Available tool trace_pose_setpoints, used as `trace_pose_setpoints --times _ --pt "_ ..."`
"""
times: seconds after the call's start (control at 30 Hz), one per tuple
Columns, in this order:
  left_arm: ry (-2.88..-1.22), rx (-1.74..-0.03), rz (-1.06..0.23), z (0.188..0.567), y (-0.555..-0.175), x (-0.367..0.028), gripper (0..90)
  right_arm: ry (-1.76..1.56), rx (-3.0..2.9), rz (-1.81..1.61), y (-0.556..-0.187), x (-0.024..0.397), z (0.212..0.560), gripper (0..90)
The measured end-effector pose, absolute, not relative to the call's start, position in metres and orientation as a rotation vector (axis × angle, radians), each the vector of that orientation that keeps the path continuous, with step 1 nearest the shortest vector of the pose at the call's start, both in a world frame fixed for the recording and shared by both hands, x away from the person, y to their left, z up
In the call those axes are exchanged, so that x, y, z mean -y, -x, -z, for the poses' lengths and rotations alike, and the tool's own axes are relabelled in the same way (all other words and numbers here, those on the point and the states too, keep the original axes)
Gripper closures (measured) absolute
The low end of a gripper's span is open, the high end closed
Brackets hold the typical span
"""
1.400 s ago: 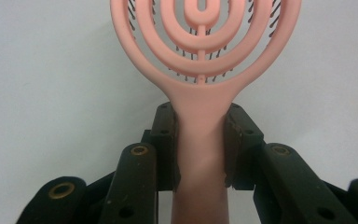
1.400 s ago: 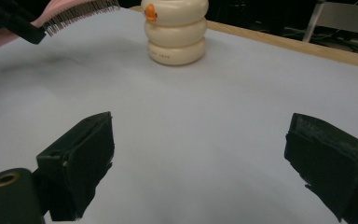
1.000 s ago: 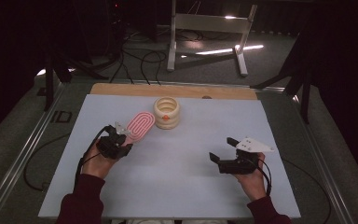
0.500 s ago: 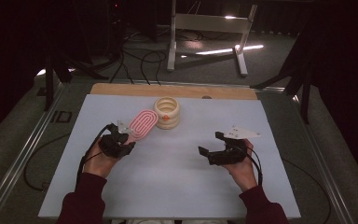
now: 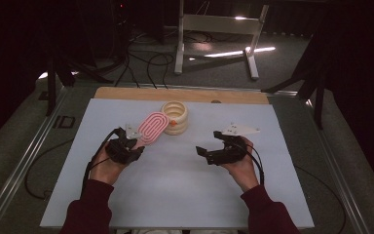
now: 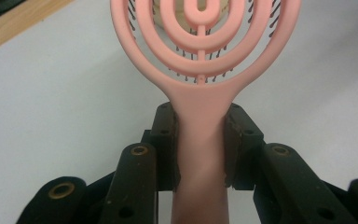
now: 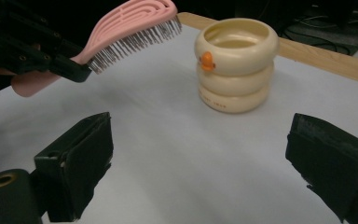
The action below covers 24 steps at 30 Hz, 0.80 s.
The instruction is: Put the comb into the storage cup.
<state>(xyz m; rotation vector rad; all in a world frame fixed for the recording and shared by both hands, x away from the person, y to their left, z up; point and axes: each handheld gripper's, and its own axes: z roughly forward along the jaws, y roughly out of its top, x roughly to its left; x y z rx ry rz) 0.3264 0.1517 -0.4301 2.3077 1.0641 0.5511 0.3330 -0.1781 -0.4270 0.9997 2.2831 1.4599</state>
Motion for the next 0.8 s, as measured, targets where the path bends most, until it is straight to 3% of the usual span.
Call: trace_pose_setpoints --times 0.8 --pt "-2.31 -0.986 -0.58 0.424 -0.324 -0.126 69.8 -1.05 -2.331 -1.547 -0.352 0.15 0.42 7.3"
